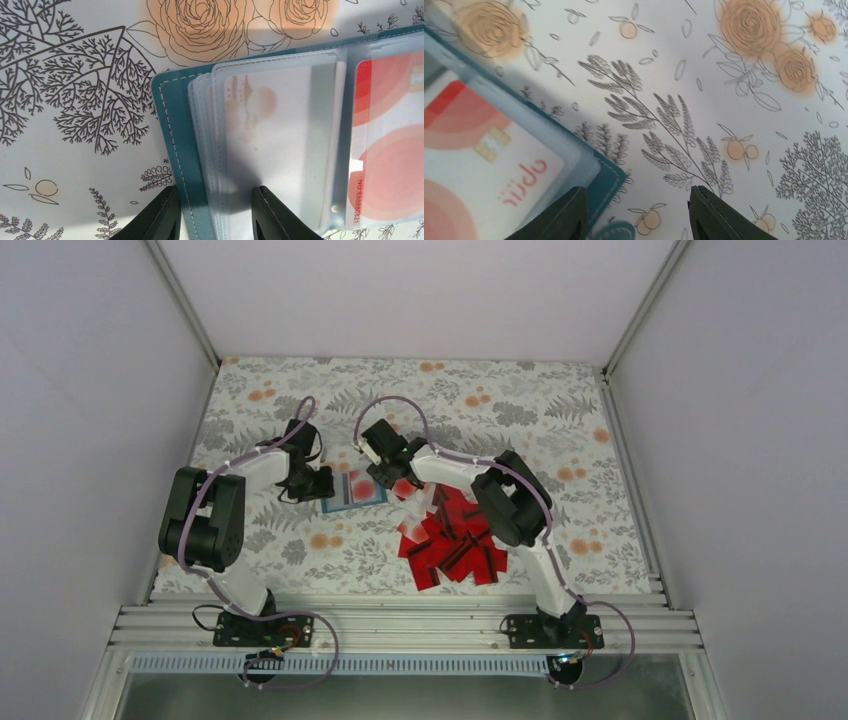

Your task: Put the credit cards into the card holder

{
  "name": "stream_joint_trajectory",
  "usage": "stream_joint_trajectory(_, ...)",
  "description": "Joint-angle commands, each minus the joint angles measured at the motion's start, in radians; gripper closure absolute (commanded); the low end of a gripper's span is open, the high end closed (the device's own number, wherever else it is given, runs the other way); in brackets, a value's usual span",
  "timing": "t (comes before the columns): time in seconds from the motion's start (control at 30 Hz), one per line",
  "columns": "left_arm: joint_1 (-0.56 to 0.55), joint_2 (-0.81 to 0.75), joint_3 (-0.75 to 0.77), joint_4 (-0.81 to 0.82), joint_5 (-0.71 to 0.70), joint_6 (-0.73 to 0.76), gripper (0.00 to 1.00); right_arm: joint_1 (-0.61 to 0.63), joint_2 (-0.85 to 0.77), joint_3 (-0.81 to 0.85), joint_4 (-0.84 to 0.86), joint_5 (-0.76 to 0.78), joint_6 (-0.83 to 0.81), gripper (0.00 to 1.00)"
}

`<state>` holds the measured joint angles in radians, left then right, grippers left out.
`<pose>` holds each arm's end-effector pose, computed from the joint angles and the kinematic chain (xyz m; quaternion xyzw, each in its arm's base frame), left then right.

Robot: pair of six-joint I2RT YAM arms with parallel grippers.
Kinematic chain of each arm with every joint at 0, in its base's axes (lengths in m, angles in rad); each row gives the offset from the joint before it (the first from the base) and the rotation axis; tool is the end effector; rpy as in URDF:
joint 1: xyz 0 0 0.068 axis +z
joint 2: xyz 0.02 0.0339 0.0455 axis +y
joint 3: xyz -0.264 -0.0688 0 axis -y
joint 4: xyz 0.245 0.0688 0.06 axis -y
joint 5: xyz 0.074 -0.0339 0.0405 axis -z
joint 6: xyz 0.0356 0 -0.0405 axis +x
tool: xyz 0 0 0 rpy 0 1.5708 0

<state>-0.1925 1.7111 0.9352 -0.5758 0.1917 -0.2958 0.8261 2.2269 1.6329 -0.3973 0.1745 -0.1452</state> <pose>0.2907 -0.0636 0.1398 -0.0406 0.9887 -0.1186 0.0826 0.3281 0.3468 0.1440 -0.4236 0.8559 0.0163 0.2962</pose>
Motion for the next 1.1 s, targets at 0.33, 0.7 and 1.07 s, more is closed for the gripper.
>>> stream_joint_trajectory(0.33,-0.022,0.046,-0.060,-0.038,-0.091,0.007,0.60,-0.035,-0.048,-0.083,-0.054,0.034,0.097,0.55)
stream_joint_trajectory(0.7,0.061,-0.054,-0.015,-0.035,0.031,0.072,0.28,-0.035,-0.084,-0.185,-0.025,-0.009,0.157,0.57)
stream_joint_trajectory(1.07,0.104,0.013,-0.025,0.090,0.245,0.129,0.28,-0.035,-0.111,-0.236,0.001,-0.073,0.206,0.58)
